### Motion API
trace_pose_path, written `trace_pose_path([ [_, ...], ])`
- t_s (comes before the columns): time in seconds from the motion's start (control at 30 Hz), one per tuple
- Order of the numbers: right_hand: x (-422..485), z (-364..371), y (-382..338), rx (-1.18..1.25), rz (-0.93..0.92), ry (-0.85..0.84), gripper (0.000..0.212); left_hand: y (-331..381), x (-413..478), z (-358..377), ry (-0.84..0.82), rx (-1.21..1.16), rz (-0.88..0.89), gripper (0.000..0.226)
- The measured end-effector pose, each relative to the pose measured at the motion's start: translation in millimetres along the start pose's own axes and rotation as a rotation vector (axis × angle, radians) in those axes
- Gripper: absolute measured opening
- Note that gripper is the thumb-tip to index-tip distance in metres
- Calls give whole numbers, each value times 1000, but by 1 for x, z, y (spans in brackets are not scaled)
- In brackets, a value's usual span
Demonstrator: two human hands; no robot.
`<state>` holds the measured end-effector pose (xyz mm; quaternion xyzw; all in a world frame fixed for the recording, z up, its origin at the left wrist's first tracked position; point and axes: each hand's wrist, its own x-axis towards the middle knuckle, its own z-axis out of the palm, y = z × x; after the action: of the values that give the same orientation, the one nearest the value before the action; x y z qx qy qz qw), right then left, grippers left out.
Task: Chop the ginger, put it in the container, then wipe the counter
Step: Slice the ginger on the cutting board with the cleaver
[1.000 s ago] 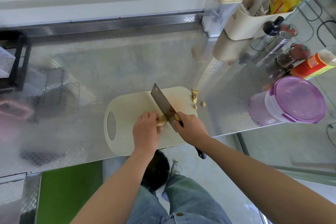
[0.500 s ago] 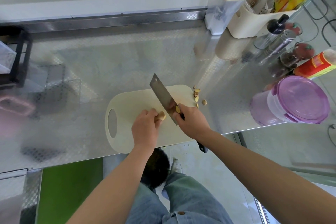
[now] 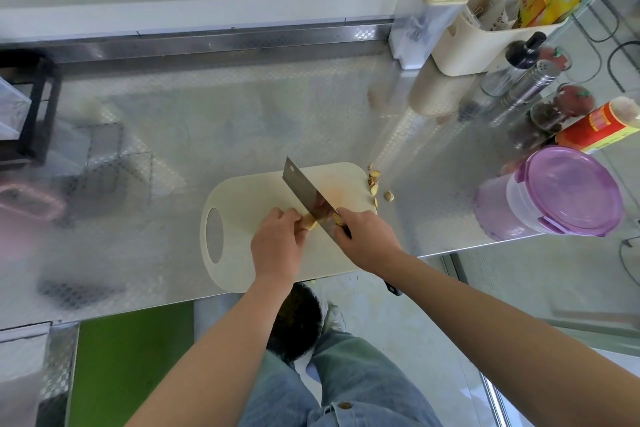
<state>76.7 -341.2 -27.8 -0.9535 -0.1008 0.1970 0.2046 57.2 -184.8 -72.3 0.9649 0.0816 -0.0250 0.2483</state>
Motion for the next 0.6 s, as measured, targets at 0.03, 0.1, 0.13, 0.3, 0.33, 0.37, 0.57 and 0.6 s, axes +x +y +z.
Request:
trace_pose_path([
  [0.03, -1, 0, 1, -4, 3, -8, 26, 1, -1, 0, 8, -5, 1, 14],
  [0.1, -2, -1, 0, -11, 6, -15, 31, 2, -2, 1, 16, -8, -3, 13],
  [0.13, -3, -2, 0, -15, 6, -14, 34, 2, -3, 1, 12, -7, -4, 13],
  [0.3, -4, -9, -7, -22, 5, 8, 28, 2, 0, 2, -19, -33, -47, 14],
  [0.33, -4, -10, -9, -29, -2, 4, 26, 3, 1, 1, -27, -36, -63, 15],
  [0.37, -3, -10, -9, -37, -5, -4, 25, 4, 1, 1, -35, -42, -80, 15],
  [0.57, -3, -15, -13, -106, 20, -75, 22, 7, 3, 0, -53, -24, -119, 15],
  [0.6, -3, -17, -14, -120, 23, -96, 20, 7, 3, 0, -55, -9, -113, 15],
])
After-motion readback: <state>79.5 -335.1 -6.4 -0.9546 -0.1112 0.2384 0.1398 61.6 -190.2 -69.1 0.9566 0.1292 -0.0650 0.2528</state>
